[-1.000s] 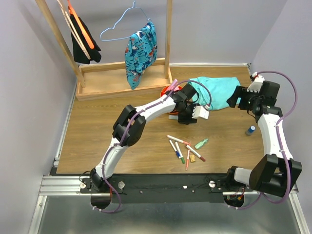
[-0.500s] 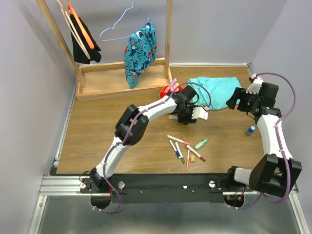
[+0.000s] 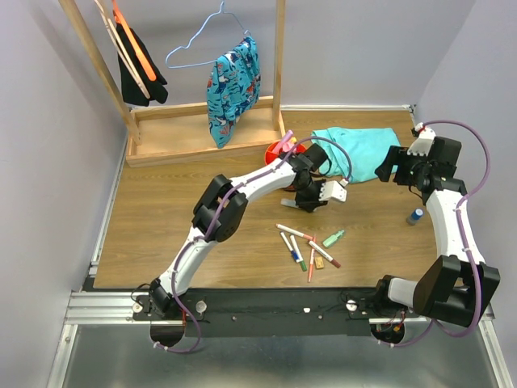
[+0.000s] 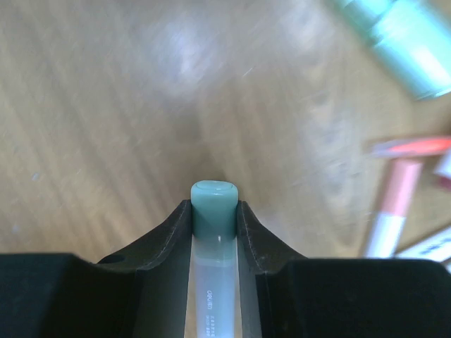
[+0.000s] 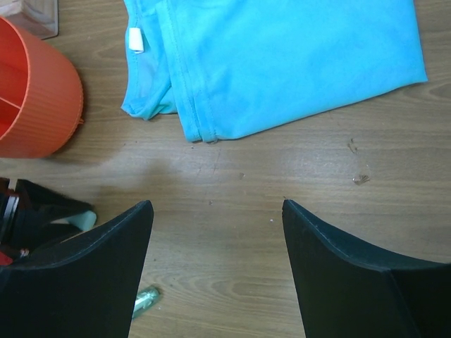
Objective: Sort the stationery into containers
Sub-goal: Pick up the stationery from the center of the board, then place the stationery in the storage box.
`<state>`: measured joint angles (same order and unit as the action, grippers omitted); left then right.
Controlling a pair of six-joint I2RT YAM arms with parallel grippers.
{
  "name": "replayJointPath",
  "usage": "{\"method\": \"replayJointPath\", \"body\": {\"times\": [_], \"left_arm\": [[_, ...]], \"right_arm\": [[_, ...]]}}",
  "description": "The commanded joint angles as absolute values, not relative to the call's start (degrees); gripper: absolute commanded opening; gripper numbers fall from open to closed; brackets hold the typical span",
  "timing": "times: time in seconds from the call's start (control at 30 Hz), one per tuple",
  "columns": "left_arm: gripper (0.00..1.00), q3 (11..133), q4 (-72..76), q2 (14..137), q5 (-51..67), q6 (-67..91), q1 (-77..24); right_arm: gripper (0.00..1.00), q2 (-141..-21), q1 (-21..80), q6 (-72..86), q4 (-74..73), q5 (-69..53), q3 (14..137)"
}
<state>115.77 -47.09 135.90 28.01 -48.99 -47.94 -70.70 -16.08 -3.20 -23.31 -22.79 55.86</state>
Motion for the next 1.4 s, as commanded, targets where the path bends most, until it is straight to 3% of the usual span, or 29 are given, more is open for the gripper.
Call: {"method": "replayJointPath", "body": {"times": [0.0,0.13,0.3,0.43,0.47,0.57,0.97,1.37], "left_arm": [[0.28,122.16,-49.40,129.74,38.91,-42.13,-49.92],[0.28,127.00,-45.72,126.57,45.15,-35.37,-48.52],[0.27,126.92,-29.75,121.40,57.81,-18.93,-42.29],[0.26,114.38,1.86,115.77,62.66,4.25,-34.39],[0.25,108.95,15.94,115.23,62.06,8.40,-32.89],[0.24,105.12,31.94,116.01,60.47,19.58,-28.59],[0.23,101.43,48.33,124.80,57.13,31.46,-21.62],[0.23,102.83,50.01,131.39,56.34,31.29,-20.48]], "right_arm": [[0.82,-71.01,-15.73,-4.48,-26.10,-21.45,58.18],[0.81,-72.33,-15.73,-4.57,-27.59,-21.18,59.94],[0.81,-74.18,-15.73,-4.13,-28.48,-21.71,62.93],[0.81,-75.06,-15.73,-2.91,-27.16,-21.45,64.16],[0.81,-75.06,-15.73,-2.64,-26.11,-21.27,64.07],[0.81,-74.36,-15.82,-1.32,-24.35,-20.57,62.93],[0.81,-72.86,-15.82,-3.52,-28.74,-17.05,62.14],[0.81,-75.50,-15.82,-3.87,-30.94,-16.44,63.37]]}}
